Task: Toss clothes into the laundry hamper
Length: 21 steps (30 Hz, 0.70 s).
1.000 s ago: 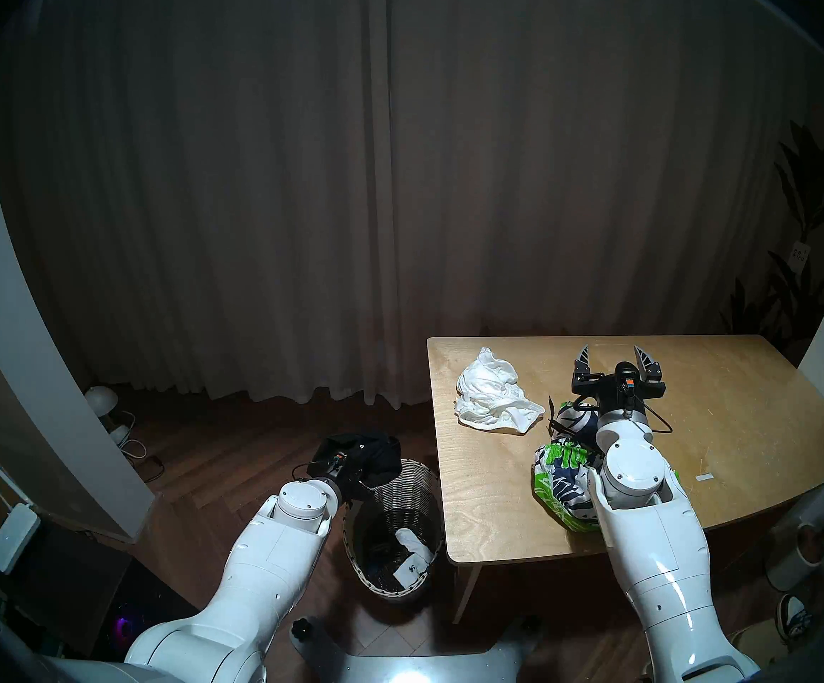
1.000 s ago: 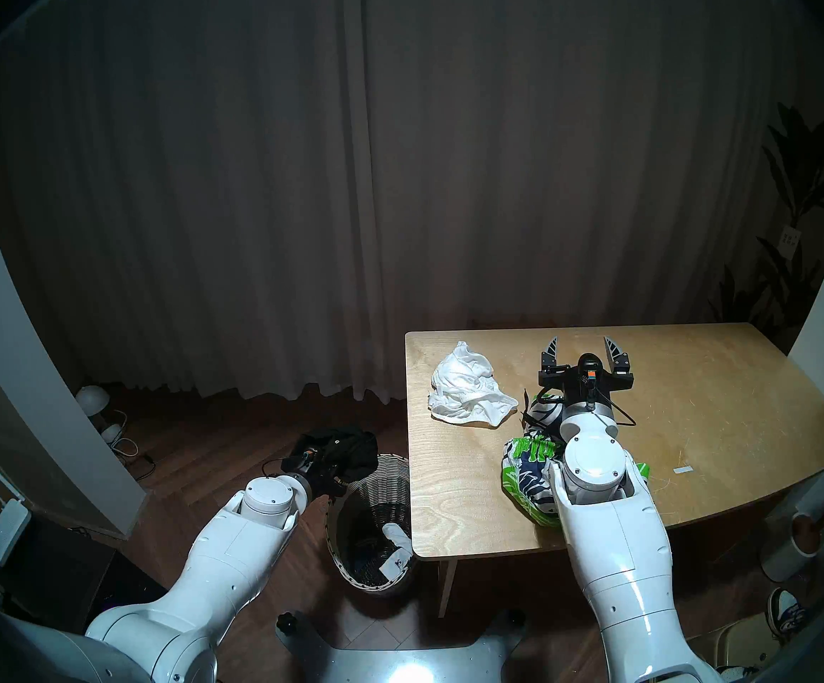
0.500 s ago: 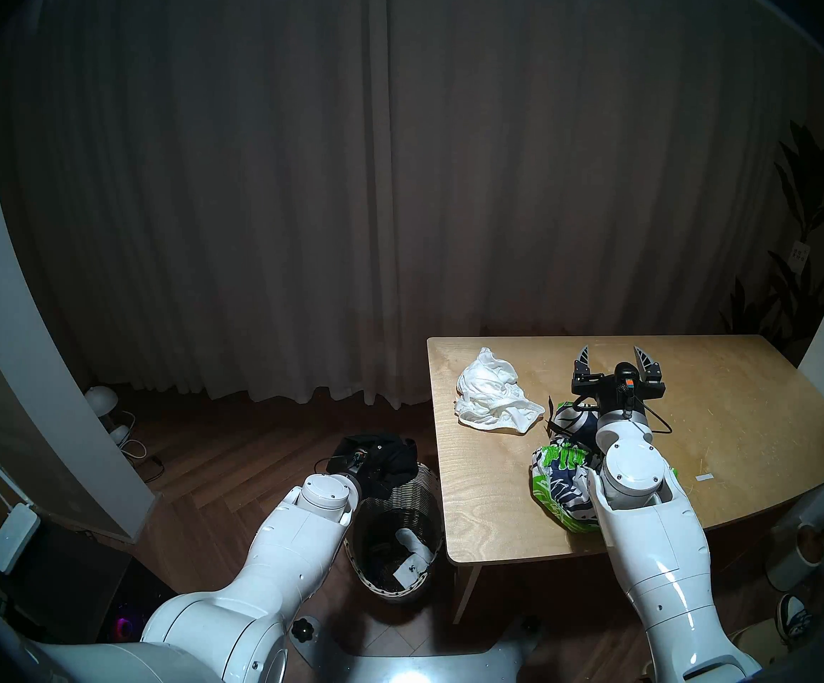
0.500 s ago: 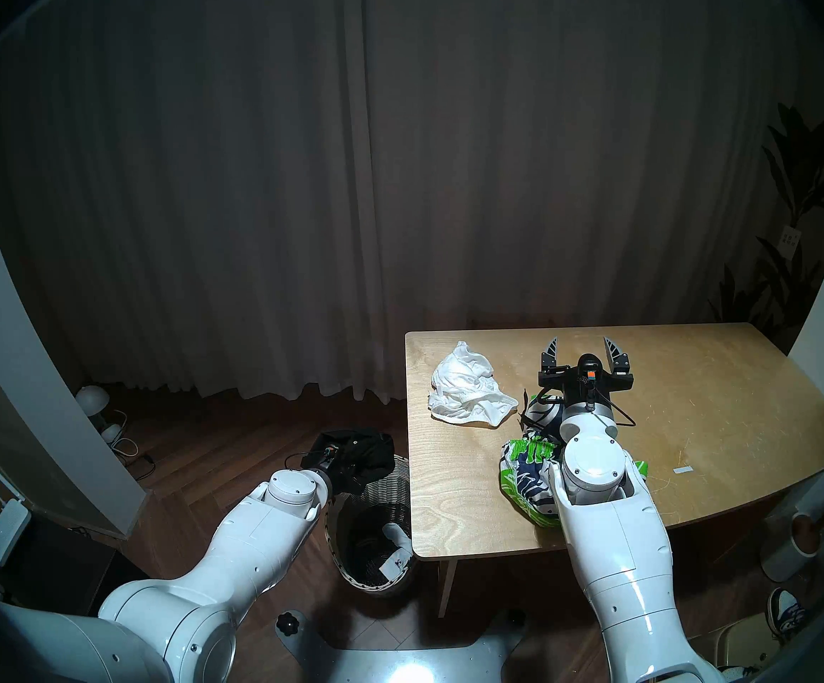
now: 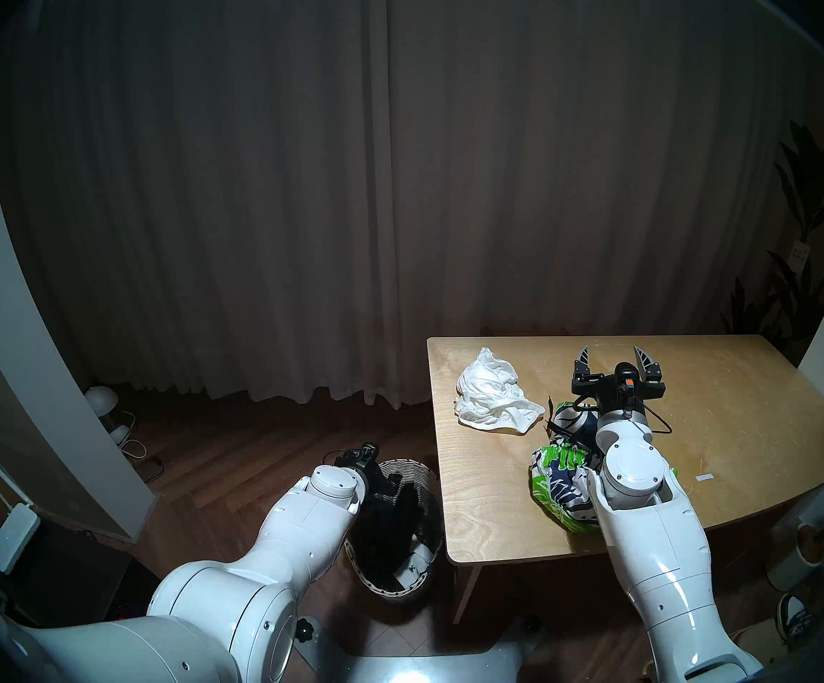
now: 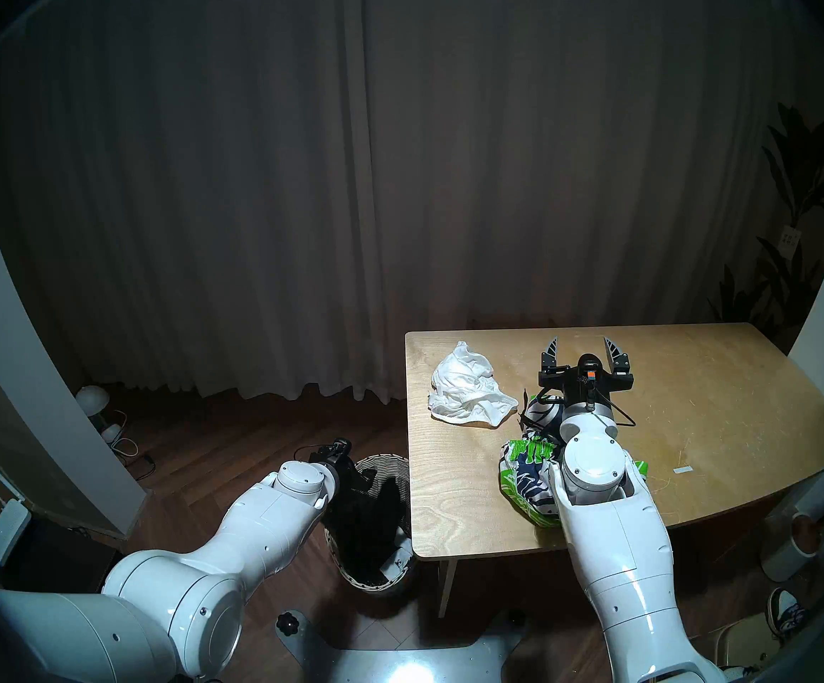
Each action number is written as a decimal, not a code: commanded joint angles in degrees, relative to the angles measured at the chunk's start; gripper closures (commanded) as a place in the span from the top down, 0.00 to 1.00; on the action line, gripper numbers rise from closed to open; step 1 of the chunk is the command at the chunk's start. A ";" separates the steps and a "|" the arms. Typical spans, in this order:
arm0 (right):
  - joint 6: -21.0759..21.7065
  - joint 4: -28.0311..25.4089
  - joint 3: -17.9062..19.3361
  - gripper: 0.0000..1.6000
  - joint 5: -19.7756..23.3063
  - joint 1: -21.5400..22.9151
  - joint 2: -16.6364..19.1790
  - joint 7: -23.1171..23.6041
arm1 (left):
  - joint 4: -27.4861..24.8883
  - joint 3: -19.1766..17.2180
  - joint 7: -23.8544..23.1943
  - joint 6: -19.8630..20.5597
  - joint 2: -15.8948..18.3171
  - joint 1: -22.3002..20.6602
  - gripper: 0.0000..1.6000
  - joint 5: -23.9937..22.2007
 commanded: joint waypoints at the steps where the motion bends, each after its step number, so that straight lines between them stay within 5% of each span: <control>1: -0.45 -1.28 0.07 1.00 0.01 0.58 0.22 0.04 | 2.73 -0.31 -0.27 -2.42 -0.54 -5.50 0.92 -0.40; 7: -0.45 -1.30 -0.10 1.00 0.18 0.56 0.42 -0.13 | 3.61 -2.02 -0.74 -5.62 -0.05 -6.91 1.00 -2.25; 21: 1.00 -0.70 -4.35 1.00 3.17 3.55 -1.57 2.60 | -6.59 -12.87 -0.99 -16.19 7.23 -7.07 1.00 -11.17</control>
